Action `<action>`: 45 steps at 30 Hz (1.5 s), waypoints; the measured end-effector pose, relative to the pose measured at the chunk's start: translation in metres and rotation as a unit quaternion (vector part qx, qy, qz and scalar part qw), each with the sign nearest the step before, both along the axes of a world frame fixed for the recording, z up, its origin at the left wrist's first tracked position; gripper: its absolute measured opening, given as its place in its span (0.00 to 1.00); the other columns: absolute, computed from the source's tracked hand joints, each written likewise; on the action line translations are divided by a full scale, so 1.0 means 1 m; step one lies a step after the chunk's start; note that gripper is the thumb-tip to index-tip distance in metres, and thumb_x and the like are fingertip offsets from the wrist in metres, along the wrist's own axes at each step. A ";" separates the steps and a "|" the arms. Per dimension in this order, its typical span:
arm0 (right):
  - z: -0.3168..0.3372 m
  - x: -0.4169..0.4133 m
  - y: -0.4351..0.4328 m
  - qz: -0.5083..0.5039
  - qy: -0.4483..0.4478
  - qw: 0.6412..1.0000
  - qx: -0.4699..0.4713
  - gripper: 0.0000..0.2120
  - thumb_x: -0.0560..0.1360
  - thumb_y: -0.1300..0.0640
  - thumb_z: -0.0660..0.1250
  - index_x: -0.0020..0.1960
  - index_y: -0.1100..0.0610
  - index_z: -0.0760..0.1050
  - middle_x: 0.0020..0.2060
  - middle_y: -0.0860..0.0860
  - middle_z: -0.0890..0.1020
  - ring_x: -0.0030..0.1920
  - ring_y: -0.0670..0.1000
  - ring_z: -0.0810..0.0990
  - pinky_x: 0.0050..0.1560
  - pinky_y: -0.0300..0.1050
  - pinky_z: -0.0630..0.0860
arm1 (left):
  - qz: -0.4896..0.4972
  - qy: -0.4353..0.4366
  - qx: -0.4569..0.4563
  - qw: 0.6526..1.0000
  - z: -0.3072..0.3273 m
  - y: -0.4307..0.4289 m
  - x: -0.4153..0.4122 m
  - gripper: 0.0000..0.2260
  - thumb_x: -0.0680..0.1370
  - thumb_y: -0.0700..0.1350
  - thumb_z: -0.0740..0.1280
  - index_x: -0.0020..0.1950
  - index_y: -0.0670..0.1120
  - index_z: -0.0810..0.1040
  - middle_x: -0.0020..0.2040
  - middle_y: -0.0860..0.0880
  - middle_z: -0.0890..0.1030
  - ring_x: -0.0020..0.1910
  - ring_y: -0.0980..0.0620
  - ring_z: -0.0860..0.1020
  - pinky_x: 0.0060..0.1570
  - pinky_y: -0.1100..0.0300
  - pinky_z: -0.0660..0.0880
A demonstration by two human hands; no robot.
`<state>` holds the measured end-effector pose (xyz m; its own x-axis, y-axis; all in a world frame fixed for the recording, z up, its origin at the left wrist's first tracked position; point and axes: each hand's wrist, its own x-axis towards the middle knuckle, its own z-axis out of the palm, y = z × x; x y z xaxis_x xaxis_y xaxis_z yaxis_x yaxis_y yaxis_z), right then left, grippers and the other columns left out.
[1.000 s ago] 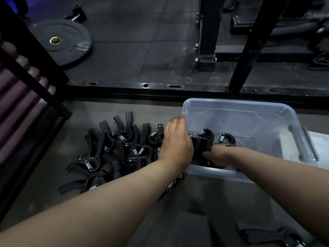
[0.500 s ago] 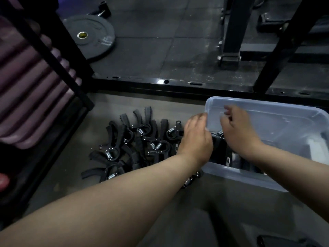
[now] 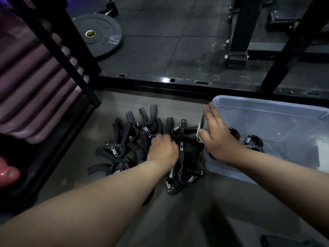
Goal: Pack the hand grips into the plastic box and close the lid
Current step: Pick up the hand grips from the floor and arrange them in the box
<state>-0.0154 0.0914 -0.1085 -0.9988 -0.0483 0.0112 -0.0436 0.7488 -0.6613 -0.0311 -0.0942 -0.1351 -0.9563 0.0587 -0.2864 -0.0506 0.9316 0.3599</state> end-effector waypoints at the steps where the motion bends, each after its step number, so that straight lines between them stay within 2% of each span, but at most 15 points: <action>1: 0.001 0.000 0.000 0.002 -0.003 1.000 -0.002 0.32 0.80 0.51 0.56 0.79 0.54 0.47 0.78 0.43 0.41 0.77 0.43 0.40 0.74 0.41 0.44 | 0.017 -0.035 -0.056 0.998 0.000 -0.008 0.000 0.18 0.80 0.47 0.58 0.67 0.41 0.69 0.66 0.40 0.70 0.67 0.39 0.67 0.64 0.48 0.66; 3: 0.001 0.001 0.001 0.002 -0.011 1.000 -0.008 0.32 0.80 0.50 0.55 0.79 0.53 0.47 0.77 0.41 0.40 0.77 0.43 0.40 0.75 0.43 0.45 | 0.012 -0.111 -0.139 0.984 -0.001 -0.018 0.001 0.23 0.79 0.52 0.59 0.71 0.42 0.64 0.68 0.41 0.70 0.68 0.39 0.68 0.64 0.48 0.66; 6: 0.003 0.002 0.001 0.004 -0.016 1.000 -0.013 0.32 0.80 0.50 0.55 0.79 0.52 0.46 0.77 0.40 0.39 0.77 0.43 0.40 0.74 0.44 0.45 | -0.045 -0.131 -0.212 0.967 -0.006 -0.017 0.004 0.29 0.80 0.58 0.56 0.75 0.43 0.57 0.69 0.41 0.72 0.69 0.40 0.69 0.65 0.48 0.63; 11: 0.004 0.003 0.001 0.005 -0.018 1.000 -0.012 0.32 0.80 0.50 0.55 0.79 0.52 0.46 0.77 0.40 0.39 0.77 0.44 0.41 0.75 0.45 0.46 | -0.028 -0.191 -0.172 0.966 -0.013 -0.006 0.015 0.43 0.78 0.63 0.61 0.79 0.42 0.41 0.75 0.40 0.63 0.73 0.40 0.64 0.71 0.46 0.58; 16: 0.008 0.005 0.000 0.005 -0.026 0.999 -0.020 0.32 0.80 0.50 0.55 0.79 0.51 0.46 0.77 0.38 0.39 0.77 0.43 0.41 0.73 0.43 0.46 | 0.033 -0.175 -0.110 0.978 -0.005 -0.006 0.014 0.49 0.69 0.60 0.72 0.78 0.48 0.44 0.71 0.40 0.65 0.67 0.40 0.71 0.66 0.47 0.68; 20: 0.012 0.005 0.000 0.004 -0.029 0.999 0.012 0.32 0.79 0.51 0.55 0.79 0.53 0.46 0.77 0.41 0.39 0.77 0.45 0.42 0.74 0.43 0.46 | 0.125 -0.129 0.034 0.983 0.004 -0.004 0.009 0.44 0.68 0.60 0.69 0.76 0.51 0.50 0.68 0.41 0.67 0.64 0.39 0.73 0.63 0.50 0.71; 25: 0.017 0.004 -0.002 0.008 -0.025 0.995 0.093 0.31 0.80 0.51 0.53 0.79 0.56 0.46 0.78 0.48 0.40 0.78 0.50 0.43 0.74 0.46 0.48 | 0.229 -0.053 0.228 0.945 0.012 0.010 0.000 0.39 0.69 0.59 0.66 0.76 0.52 0.54 0.69 0.44 0.71 0.63 0.42 0.74 0.64 0.52 0.71; 28: 0.016 0.005 0.000 0.009 -0.021 0.997 0.068 0.31 0.81 0.49 0.53 0.79 0.55 0.47 0.78 0.47 0.41 0.78 0.48 0.43 0.75 0.46 0.48 | 0.192 0.001 0.289 0.938 0.029 0.020 -0.005 0.35 0.69 0.58 0.66 0.74 0.53 0.60 0.64 0.50 0.75 0.62 0.47 0.75 0.63 0.54 0.71; 31: 0.016 0.006 0.005 0.005 -0.001 1.000 0.022 0.29 0.81 0.48 0.55 0.79 0.54 0.50 0.79 0.46 0.45 0.78 0.47 0.46 0.76 0.45 0.49 | 0.127 0.052 0.277 0.951 0.049 0.033 -0.010 0.32 0.68 0.60 0.64 0.72 0.58 0.64 0.62 0.54 0.77 0.60 0.51 0.76 0.60 0.54 0.73; 34: 0.026 0.004 0.012 -0.003 0.037 0.999 -0.039 0.35 0.79 0.53 0.61 0.79 0.48 0.45 0.77 0.52 0.58 0.75 0.52 0.60 0.73 0.51 0.61 | 0.070 0.104 0.275 0.953 0.062 0.045 -0.011 0.28 0.68 0.61 0.62 0.68 0.61 0.66 0.59 0.56 0.79 0.57 0.51 0.78 0.59 0.50 0.75; 36: 0.036 0.004 0.018 0.003 0.080 0.997 -0.021 0.42 0.75 0.59 0.67 0.79 0.42 0.46 0.77 0.54 0.56 0.73 0.56 0.64 0.70 0.55 0.66 | 0.015 0.118 0.309 0.944 0.069 0.053 -0.008 0.28 0.69 0.61 0.62 0.69 0.60 0.67 0.60 0.55 0.80 0.58 0.52 0.78 0.60 0.49 0.75; 38: 0.043 0.004 0.025 0.015 0.139 0.988 0.060 0.41 0.71 0.62 0.70 0.77 0.42 0.56 0.78 0.58 0.49 0.73 0.62 0.62 0.69 0.59 0.67 | -0.056 0.117 0.351 0.928 0.076 0.060 -0.010 0.29 0.69 0.59 0.61 0.70 0.54 0.71 0.57 0.52 0.82 0.54 0.52 0.80 0.58 0.50 0.76; 40: 0.050 0.005 0.033 -0.015 0.166 0.979 0.120 0.36 0.71 0.62 0.71 0.73 0.42 0.63 0.77 0.58 0.49 0.72 0.63 0.62 0.68 0.59 0.66 | -0.080 0.108 0.416 0.900 0.084 0.067 -0.017 0.28 0.70 0.56 0.61 0.69 0.47 0.72 0.48 0.49 0.83 0.46 0.51 0.80 0.52 0.50 0.78; 43: 0.062 0.013 0.052 -0.063 0.160 0.968 0.184 0.27 0.73 0.55 0.65 0.70 0.41 0.64 0.76 0.54 0.54 0.70 0.62 0.62 0.69 0.56 0.63 | -0.006 0.058 0.553 0.831 0.100 0.080 -0.024 0.22 0.75 0.51 0.62 0.67 0.45 0.71 0.41 0.43 0.81 0.38 0.47 0.80 0.41 0.53 0.79; 45: 0.065 0.023 0.068 -0.066 0.218 0.953 0.202 0.20 0.75 0.50 0.60 0.67 0.49 0.70 0.72 0.54 0.65 0.69 0.57 0.62 0.68 0.54 0.62 | 0.061 0.033 0.600 0.797 0.103 0.090 -0.019 0.14 0.80 0.48 0.57 0.64 0.47 0.72 0.37 0.41 0.82 0.32 0.46 0.79 0.29 0.58 0.75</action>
<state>0.0072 0.1590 -0.0436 -0.9009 -0.0107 0.4340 -0.1361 0.9562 -0.2590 -0.0496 -0.0044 -0.0318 -0.9865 0.1580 -0.0428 -0.0584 -0.0958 0.9937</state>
